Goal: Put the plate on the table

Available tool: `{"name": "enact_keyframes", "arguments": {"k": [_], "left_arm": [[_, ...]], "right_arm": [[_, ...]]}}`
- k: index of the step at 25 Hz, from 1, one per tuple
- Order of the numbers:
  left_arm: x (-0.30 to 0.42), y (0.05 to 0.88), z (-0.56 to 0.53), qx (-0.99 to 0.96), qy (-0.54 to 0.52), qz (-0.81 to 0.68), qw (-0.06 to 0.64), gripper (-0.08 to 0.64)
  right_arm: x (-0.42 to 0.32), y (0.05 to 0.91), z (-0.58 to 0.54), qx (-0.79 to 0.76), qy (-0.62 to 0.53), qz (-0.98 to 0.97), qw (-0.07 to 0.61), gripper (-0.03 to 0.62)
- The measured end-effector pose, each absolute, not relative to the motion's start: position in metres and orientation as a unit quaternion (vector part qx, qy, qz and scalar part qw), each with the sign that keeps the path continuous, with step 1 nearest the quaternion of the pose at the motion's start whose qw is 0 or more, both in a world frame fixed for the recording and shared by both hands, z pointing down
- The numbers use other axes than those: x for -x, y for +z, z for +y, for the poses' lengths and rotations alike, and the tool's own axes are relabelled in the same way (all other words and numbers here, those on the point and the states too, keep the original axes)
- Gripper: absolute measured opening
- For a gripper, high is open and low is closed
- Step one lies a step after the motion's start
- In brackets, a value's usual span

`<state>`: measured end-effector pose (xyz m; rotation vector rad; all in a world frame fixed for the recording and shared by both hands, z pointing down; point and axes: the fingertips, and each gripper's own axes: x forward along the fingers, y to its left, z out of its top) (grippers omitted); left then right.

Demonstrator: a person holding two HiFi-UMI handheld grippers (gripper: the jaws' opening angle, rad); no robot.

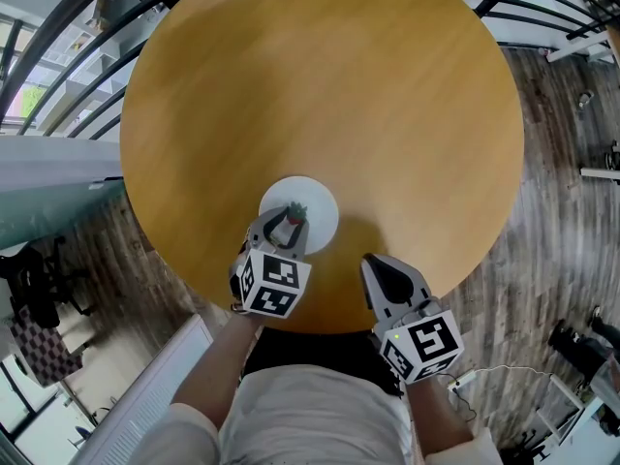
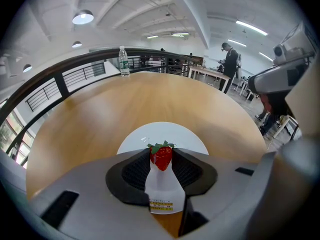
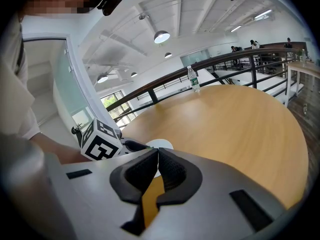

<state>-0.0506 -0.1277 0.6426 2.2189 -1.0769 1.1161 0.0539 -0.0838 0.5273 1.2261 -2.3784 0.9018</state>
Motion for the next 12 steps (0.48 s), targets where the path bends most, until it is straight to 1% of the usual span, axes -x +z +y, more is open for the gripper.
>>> {"name": "enact_keyframes", "arguments": {"k": [12], "left_arm": [[0.0515,0.6502,-0.1274,-0.797,0.416,-0.378,0.220,0.150]], "right_arm": [[-0.0621,0.5328,-0.0876,-0.442,0.330,-0.819,0.158,0.026]]}}
